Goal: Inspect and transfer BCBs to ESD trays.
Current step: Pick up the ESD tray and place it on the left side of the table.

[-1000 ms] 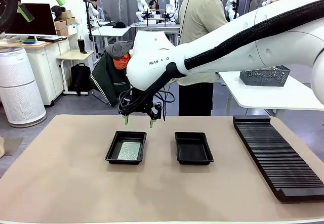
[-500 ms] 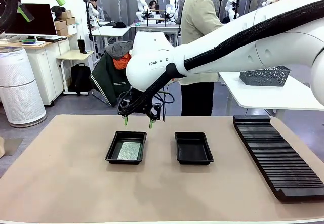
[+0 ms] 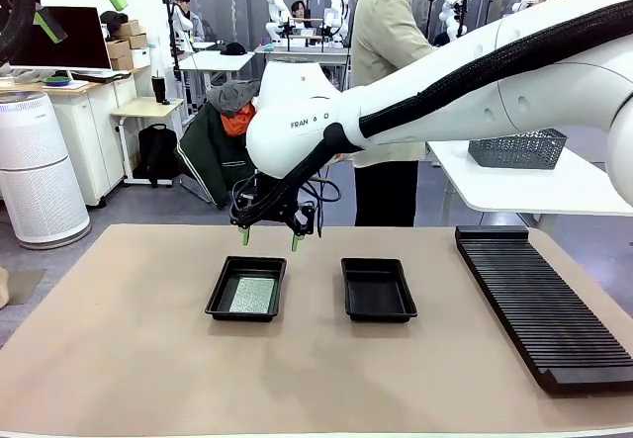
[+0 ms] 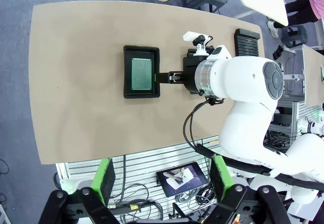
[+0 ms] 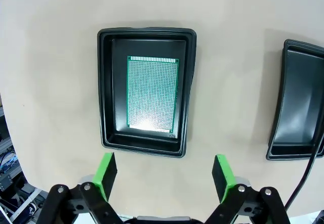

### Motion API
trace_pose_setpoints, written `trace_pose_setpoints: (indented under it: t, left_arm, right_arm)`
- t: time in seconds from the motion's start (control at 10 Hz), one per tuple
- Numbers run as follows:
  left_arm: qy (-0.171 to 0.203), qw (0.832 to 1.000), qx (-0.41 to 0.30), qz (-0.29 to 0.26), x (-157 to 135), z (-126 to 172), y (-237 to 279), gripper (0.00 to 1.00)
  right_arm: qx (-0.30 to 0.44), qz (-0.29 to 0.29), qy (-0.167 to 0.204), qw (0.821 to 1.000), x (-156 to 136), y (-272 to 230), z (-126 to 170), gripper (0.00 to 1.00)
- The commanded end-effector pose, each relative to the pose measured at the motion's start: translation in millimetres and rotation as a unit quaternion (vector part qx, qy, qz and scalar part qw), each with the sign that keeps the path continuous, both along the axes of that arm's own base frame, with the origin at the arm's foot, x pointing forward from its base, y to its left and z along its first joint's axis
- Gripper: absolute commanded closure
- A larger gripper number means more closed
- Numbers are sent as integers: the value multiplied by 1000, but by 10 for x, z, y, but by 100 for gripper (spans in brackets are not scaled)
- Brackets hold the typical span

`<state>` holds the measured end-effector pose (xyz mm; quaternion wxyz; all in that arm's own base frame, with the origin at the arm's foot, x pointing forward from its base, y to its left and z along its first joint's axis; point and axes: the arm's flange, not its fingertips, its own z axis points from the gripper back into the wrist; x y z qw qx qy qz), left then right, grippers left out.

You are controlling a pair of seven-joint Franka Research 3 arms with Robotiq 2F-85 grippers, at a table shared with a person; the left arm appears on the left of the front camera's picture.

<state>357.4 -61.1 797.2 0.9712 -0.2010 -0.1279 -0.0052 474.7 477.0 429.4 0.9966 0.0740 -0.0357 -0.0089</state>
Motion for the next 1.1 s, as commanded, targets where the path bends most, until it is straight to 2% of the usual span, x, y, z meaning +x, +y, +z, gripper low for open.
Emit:
trace_pose_setpoints:
  t: [0.0, 0.8, 1.0]
  left_arm:
    - [-1, 1000, -7, 0, -15, -3, 2, 0]
    - [0, 1000, 0, 0, 0, 0, 0, 0]
    - [9, 1000, 20, -12, 170, -221, -23, 0]
  right_arm:
    - [2, 0, 3, 1000, -7, -14, -2, 0]
    - [0, 0, 0, 1000, 1, -1, 0, 0]
    - [60, 0, 0, 998, -121, -259, 135, 0]
